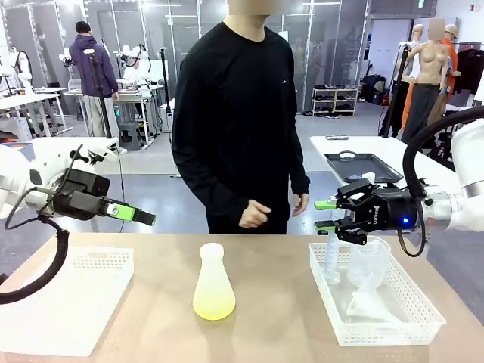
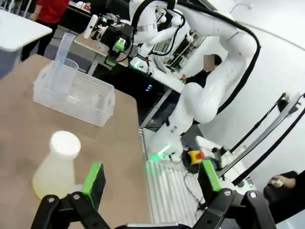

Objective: Prepare the solutions needed for the experiment.
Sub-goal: When the human places the Big flask in the center of the table, pick up the Big flask and place it in the left Organizing basket.

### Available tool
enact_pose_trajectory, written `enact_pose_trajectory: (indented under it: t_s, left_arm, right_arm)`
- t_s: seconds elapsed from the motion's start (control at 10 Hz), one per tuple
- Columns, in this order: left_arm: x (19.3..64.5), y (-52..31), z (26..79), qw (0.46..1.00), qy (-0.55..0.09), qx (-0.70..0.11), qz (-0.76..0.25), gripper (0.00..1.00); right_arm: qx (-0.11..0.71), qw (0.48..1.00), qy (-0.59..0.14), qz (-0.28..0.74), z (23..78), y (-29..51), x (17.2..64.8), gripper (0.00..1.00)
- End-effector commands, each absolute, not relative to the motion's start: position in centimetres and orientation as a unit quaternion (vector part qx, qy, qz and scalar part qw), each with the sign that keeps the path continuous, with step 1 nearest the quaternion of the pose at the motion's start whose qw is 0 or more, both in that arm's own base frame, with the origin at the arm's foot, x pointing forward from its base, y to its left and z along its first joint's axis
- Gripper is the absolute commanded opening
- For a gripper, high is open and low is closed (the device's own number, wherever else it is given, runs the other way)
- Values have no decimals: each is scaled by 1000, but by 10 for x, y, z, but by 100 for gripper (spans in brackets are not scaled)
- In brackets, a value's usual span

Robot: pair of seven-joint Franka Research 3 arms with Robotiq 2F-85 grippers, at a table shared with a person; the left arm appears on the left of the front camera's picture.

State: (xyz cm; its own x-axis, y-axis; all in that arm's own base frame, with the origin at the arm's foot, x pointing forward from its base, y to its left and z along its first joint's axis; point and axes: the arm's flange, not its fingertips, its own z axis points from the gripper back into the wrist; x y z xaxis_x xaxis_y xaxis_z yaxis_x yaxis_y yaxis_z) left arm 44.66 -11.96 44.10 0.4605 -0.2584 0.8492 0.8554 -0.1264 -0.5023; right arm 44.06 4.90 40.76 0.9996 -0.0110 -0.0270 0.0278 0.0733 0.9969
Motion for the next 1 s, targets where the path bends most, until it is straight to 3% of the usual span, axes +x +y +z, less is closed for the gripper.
enact_pose_trajectory:
  t_s: [0.0,0.5,0.6,0.7,0.9]
  left_arm:
    - [442,-121,442,616,-235,-609,-441,100]
    - [445,-120,437,616,-241,-603,-447,100]
    - [464,-125,441,591,-336,-533,-504,100]
    - [476,-131,445,535,-379,-532,-537,100]
    - [492,-137,447,480,-451,-479,-581,100]
  right_arm:
    - [680,733,7,-11,409,49,439,45]
    - [680,733,7,-11,409,49,439,45]
    - [680,733,7,-11,409,49,439,45]
    - [680,733,7,-11,409,49,439,45]
    - [680,733,7,-11,409,49,439,45]
